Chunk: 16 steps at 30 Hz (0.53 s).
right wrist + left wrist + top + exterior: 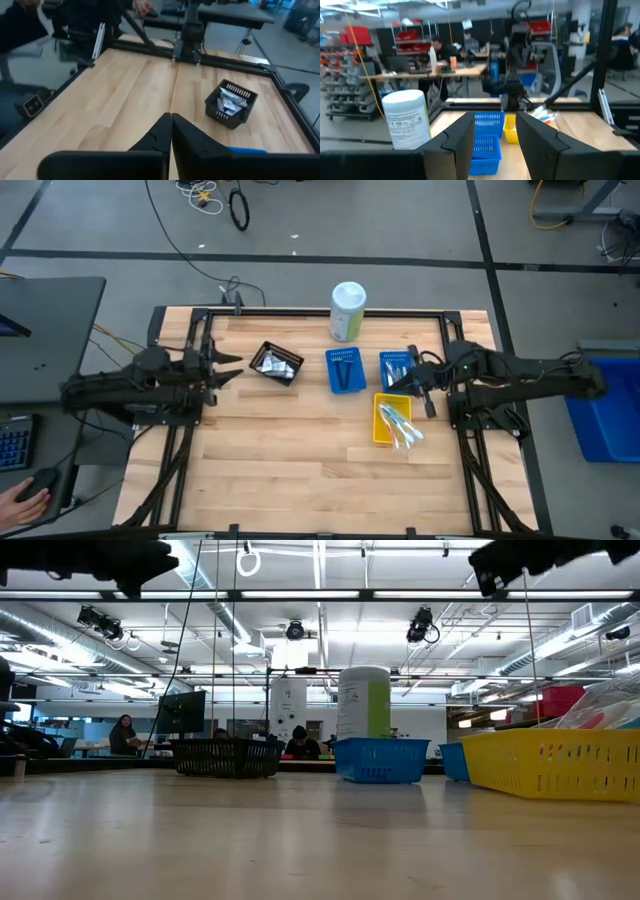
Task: Pick & Place Travel size toiletries
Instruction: Return to Home Position
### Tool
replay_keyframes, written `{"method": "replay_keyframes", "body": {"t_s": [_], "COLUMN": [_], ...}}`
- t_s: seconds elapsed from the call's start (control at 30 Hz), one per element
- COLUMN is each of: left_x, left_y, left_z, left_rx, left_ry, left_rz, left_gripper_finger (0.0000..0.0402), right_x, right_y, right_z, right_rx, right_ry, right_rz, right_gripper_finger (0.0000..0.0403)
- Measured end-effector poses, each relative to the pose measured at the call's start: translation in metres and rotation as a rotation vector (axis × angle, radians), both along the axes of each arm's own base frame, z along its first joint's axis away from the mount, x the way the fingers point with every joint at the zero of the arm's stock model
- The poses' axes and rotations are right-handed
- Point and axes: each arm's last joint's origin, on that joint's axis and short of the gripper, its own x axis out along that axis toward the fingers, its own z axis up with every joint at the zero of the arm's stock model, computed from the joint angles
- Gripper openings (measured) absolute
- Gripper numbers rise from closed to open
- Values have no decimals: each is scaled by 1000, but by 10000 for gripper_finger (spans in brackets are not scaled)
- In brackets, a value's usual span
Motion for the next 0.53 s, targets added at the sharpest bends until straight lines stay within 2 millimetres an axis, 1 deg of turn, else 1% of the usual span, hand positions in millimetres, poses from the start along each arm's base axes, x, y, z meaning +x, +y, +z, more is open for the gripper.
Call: {"method": "replay_keyframes", "body": {"t_s": [0.1,0.2,0.33,0.53], "left_x": [-9,-14,-21,-15], "left_y": [0,-1,-3,-2], "left_z": [-12,-21,-28,-42], "left_rx": [14,43,77,90], "left_ry": [-26,-46,-84,-56], "left_rz": [17,13,-16,-20], "left_gripper_finger": [153,153,153,153], "right_x": [-11,-20,-33,-48], "right_y": [-1,-1,-1,0], "right_z": [-19,-36,-49,-61], "right_rx": [42,47,50,55], "right_ry": [-40,-99,-175,-230], "right_rz": [-23,-30,-30,-30], "right_gripper_finger": [18,18,18,18]}}
